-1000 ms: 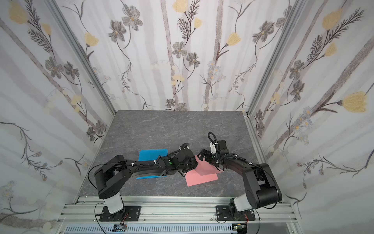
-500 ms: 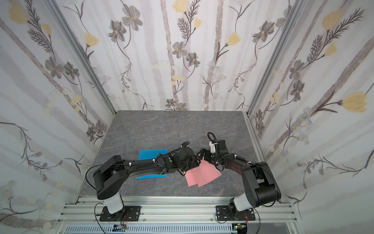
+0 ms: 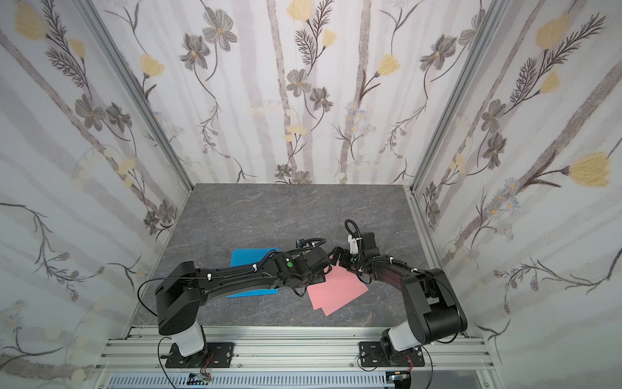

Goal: Sort the scattered colored papers by color
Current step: Place the colored paper.

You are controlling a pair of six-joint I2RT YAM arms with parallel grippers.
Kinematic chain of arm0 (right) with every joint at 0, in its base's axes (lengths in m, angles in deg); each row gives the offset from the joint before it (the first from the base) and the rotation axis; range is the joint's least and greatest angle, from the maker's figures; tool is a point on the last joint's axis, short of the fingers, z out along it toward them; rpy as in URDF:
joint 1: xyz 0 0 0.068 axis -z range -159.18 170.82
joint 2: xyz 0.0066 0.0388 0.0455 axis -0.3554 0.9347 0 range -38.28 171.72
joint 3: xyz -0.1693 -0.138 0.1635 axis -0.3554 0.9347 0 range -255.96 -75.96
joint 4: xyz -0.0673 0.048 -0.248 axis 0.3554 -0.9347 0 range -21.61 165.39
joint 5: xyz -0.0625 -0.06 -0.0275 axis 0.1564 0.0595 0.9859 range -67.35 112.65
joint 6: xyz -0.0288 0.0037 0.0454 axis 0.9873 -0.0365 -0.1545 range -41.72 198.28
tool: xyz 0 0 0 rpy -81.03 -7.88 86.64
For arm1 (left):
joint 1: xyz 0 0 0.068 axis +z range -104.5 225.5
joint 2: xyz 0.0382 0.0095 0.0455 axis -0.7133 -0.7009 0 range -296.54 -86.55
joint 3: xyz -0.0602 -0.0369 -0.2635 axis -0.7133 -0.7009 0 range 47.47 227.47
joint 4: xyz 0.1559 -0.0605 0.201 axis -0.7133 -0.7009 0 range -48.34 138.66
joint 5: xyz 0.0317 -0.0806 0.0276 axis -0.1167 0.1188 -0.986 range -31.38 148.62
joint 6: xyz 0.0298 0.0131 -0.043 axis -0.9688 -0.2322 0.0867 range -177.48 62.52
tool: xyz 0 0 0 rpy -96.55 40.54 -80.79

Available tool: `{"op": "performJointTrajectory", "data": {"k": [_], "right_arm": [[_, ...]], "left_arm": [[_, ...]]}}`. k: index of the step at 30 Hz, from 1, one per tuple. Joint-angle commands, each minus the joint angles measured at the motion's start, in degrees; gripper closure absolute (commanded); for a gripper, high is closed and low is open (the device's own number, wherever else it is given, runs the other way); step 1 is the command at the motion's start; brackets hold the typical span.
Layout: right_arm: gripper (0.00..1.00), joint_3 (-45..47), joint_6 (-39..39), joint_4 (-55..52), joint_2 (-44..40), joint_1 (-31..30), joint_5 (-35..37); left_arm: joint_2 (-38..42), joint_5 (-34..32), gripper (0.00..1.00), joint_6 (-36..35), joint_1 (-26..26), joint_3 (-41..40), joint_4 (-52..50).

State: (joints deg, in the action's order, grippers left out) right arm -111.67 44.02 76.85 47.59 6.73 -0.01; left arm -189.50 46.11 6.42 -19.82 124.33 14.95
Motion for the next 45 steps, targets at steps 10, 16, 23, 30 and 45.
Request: {"op": "performJointTrajectory", "data": {"k": [10,16,23,30,45], "right_arm": [[0.0,2.8,-2.8,-10.1,-5.0,0.0,10.0],[0.0,3.0,-3.1,-11.2,-6.2,0.0,10.3],[0.0,2.8,-2.1,-12.6,-7.1,0.0,11.0],[0.0,1.2,-1.7,-14.9,-10.0,0.1,10.6],[0.0,-6.7,13.8,-22.0,-20.2,0.1,7.9]], "left_arm": [[-8.7,1.8,0.36,-11.4,2.0,8.8,-8.3],[-14.2,4.0,0.36,-14.5,4.2,9.6,-8.1],[-13.6,3.7,0.36,-14.3,5.6,7.1,-5.4],[-7.0,3.5,0.31,-16.9,5.7,1.5,0.6],[13.2,-18.6,0.0,-33.0,6.0,-7.9,2.6]]}}
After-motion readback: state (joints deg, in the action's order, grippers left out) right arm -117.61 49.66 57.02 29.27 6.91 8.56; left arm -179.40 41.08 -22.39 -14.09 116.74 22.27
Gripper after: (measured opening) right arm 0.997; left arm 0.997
